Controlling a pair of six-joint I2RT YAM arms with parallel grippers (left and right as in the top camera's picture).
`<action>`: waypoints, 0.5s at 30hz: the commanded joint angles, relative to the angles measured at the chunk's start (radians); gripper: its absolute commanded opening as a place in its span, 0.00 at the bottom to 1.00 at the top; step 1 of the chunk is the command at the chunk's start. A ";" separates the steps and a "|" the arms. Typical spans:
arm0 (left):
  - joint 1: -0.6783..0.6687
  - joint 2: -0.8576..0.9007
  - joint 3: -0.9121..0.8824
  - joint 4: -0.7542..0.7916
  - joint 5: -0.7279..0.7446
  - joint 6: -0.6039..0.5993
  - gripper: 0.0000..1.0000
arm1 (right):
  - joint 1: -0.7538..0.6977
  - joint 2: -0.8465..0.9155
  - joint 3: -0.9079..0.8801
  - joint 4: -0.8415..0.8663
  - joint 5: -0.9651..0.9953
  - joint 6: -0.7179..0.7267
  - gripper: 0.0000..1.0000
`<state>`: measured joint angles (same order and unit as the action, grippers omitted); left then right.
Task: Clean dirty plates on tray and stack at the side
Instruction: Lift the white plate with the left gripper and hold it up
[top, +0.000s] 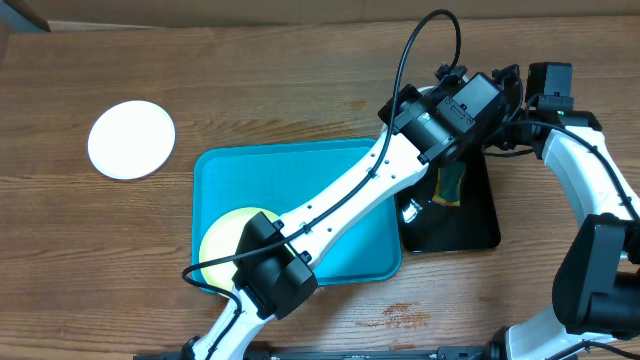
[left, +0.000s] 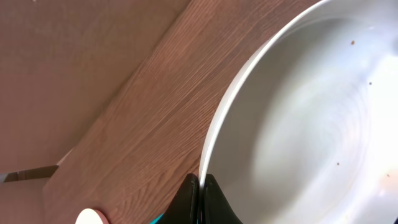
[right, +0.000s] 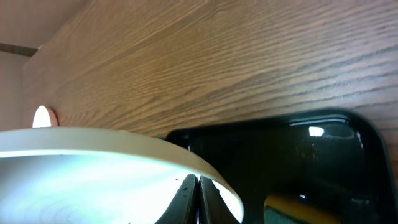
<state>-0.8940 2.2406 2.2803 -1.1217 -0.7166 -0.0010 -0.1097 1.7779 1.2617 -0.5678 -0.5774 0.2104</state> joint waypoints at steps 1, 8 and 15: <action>0.006 0.009 0.029 0.003 0.004 -0.022 0.04 | 0.000 0.009 -0.006 0.013 0.034 0.017 0.04; 0.006 0.009 0.029 0.003 0.004 -0.022 0.04 | 0.000 0.019 -0.006 0.010 0.045 0.027 0.04; 0.006 0.009 0.029 0.003 0.003 -0.021 0.04 | 0.000 0.020 -0.007 -0.003 0.043 0.027 0.04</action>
<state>-0.8940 2.2406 2.2803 -1.1221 -0.7166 -0.0010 -0.1097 1.7927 1.2617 -0.5694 -0.5426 0.2356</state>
